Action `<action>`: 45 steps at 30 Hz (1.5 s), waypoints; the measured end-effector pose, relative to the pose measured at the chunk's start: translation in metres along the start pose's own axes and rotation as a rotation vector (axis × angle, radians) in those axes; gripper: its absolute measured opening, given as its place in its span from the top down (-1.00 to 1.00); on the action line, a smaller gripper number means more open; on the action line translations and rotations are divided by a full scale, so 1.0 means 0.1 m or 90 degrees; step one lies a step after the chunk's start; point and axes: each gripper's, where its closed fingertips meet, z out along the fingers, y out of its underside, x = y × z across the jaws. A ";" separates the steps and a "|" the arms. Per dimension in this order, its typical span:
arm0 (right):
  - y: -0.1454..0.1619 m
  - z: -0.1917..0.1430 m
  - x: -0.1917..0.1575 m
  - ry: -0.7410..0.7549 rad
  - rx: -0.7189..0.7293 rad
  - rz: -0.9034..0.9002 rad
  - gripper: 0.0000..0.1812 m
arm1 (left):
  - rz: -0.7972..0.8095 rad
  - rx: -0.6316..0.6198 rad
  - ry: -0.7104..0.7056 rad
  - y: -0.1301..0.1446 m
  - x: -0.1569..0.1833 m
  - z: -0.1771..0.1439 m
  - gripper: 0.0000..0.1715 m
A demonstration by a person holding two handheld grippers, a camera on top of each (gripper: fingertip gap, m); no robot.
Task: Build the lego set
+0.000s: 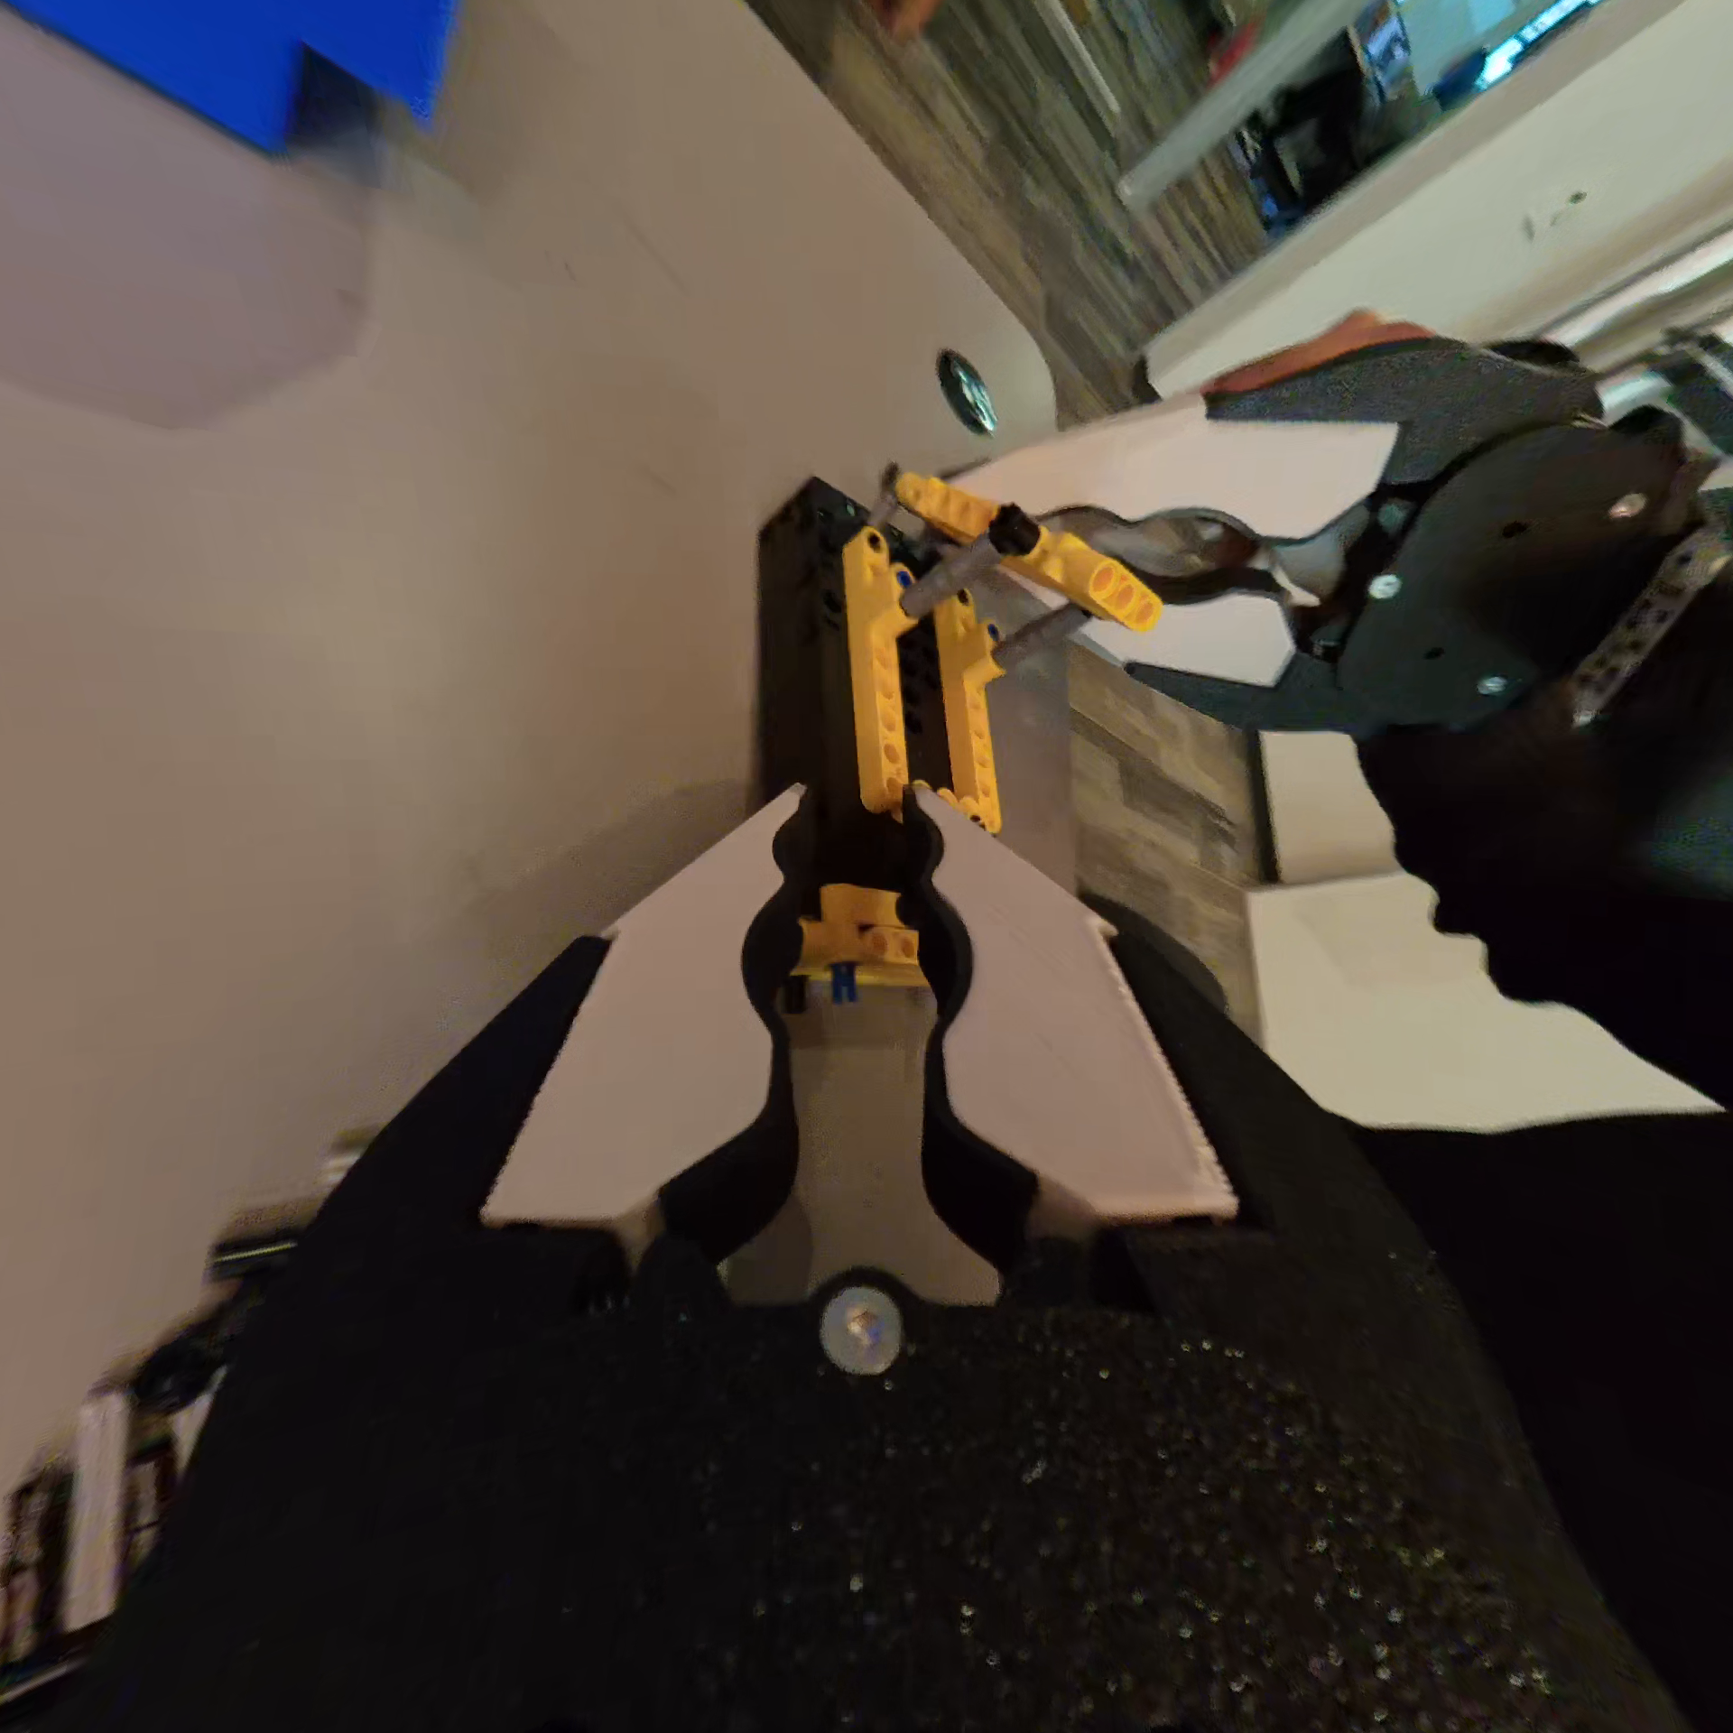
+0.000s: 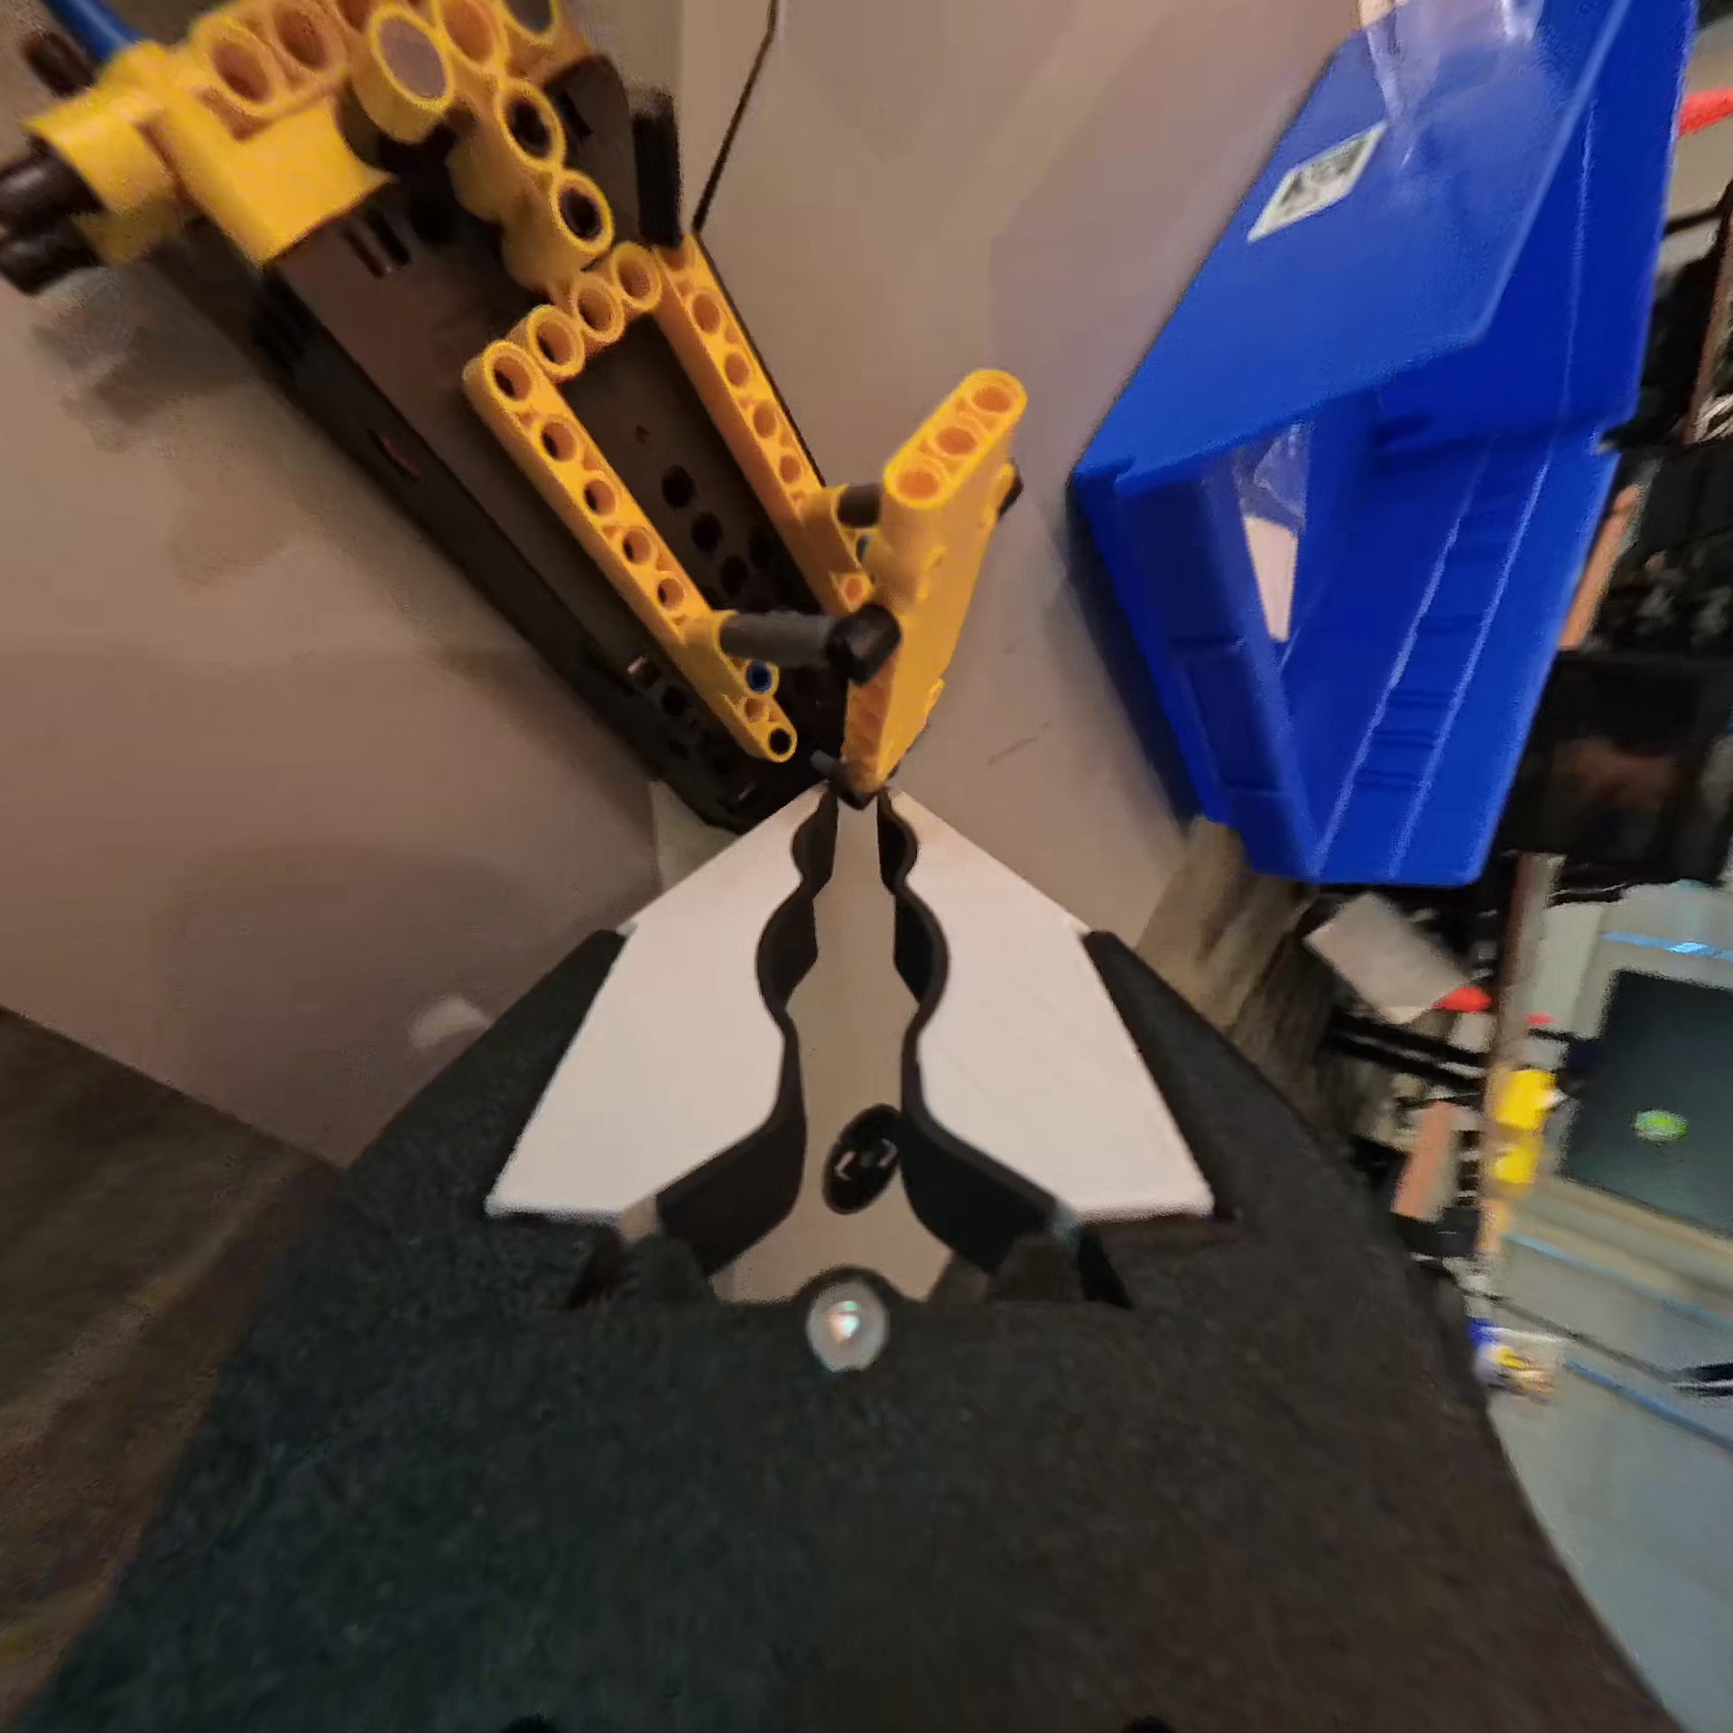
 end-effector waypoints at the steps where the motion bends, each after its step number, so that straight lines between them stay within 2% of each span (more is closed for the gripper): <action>1: -0.01 -0.01 -0.01 0.008 -0.006 -0.040 0.91 | -0.012 -0.023 0.023 0.06 0.06 0.01 0.79; 4: -0.13 -0.04 -0.08 0.009 0.018 -0.130 0.91 | -0.045 -0.081 0.077 0.26 0.22 0.02 0.79; 7: -0.33 -0.10 -0.22 -0.015 0.085 -0.171 0.91 | -0.038 -0.090 0.101 0.43 0.35 -0.02 0.79; 11: -0.58 -0.16 -0.36 -0.024 0.148 -0.211 0.92 | -0.026 -0.006 0.067 0.46 0.30 -0.12 0.79; 15: -0.76 -0.19 -0.46 -0.027 0.202 -0.226 0.92 | 0.006 0.111 0.016 0.21 0.17 -0.33 0.79; 17: -0.81 -0.19 -0.47 -0.025 0.218 -0.233 0.92 | 0.029 0.141 -0.014 0.12 0.10 -0.40 0.79; 21: -0.87 -0.17 -0.47 -0.027 0.240 -0.239 0.92 | 0.056 0.091 -0.036 0.25 0.00 -0.38 0.79; 28: -0.90 -0.17 -0.48 -0.034 0.270 -0.247 0.92 | 0.176 0.070 -0.048 0.28 0.07 -0.34 0.79; 32: -0.93 -0.18 -0.50 -0.042 0.289 -0.249 0.92 | 0.187 0.057 -0.008 0.32 0.17 -0.28 0.79; 39: -0.98 -0.20 -0.53 -0.054 0.316 -0.259 0.92 | 0.231 0.004 -0.052 0.42 0.11 -0.17 0.79; 41: -0.99 -0.20 -0.54 -0.057 0.321 -0.260 0.92 | 0.253 0.002 -0.060 0.43 0.12 -0.16 0.83; 42: -0.99 -0.20 -0.54 -0.059 0.323 -0.260 0.92 | 0.265 0.002 -0.063 0.43 0.13 -0.16 0.92; 45: -0.99 -0.21 -0.54 -0.066 0.331 -0.254 0.92 | 0.302 0.003 -0.079 0.44 0.13 -0.16 0.92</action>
